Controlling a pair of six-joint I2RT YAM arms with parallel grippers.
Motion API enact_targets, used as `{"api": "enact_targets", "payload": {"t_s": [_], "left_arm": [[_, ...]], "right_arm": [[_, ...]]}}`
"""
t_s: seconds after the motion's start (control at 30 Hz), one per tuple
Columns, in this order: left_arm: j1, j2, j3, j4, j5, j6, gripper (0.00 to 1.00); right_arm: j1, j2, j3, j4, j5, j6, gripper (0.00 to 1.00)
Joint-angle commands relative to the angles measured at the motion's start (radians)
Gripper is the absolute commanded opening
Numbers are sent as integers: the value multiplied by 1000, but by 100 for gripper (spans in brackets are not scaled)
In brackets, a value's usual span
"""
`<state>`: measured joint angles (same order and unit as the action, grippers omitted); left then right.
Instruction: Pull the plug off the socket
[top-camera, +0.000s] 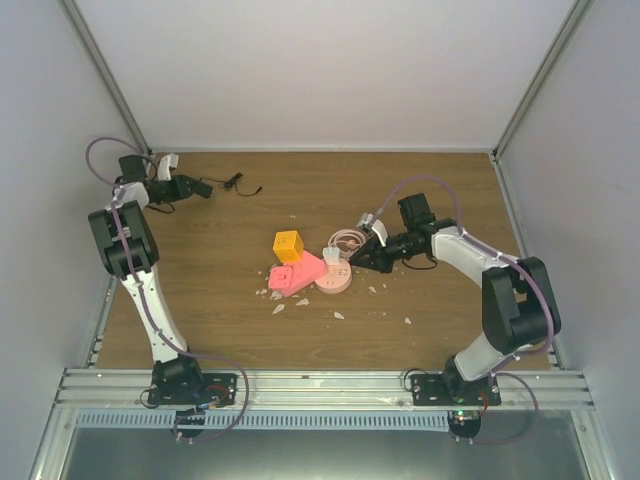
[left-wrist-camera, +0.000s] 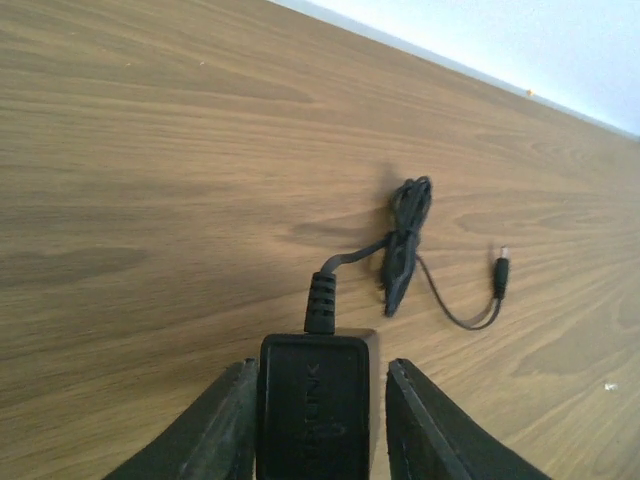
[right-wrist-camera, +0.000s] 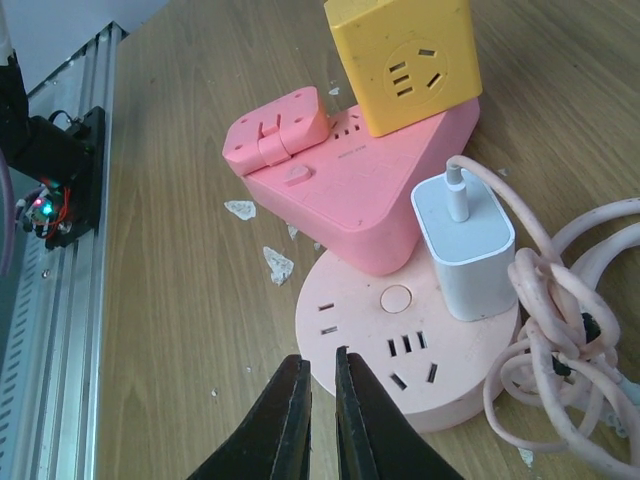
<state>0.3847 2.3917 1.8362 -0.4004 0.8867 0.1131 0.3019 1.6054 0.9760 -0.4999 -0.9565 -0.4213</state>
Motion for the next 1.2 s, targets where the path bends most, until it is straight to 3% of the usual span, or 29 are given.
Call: {"api": "enact_targets", "payload": {"t_s": [0.0,0.13,0.23,0.37,0.53,0.7,0.9,1.17], "left_arm": [[18,-12,15,-9,-55,-6,42],[25,-52,1,-28,-75,17,60],[25,-106,-32,-28,-78,38,68],[18,-204,-75,-44,-45,97,72],[-40,-341,-133,-126,-14,285,74],[-178,-502,-252,-183,-39,489,75],[-445,-653,-408,-214,-150,691,75],[-691,-703,-485,-209,-256,784,75]], "right_arm": [[1,-33,-15,24,15,-2,10],[1,-45,-24,34,24,-3,10],[1,-54,-31,42,31,-2,10],[-1,-79,-52,64,39,5,10],[-5,-113,-94,109,48,44,11],[-13,-136,-143,151,26,96,13],[-20,-141,-188,180,-2,131,15],[-22,-125,-212,196,-21,149,21]]}}
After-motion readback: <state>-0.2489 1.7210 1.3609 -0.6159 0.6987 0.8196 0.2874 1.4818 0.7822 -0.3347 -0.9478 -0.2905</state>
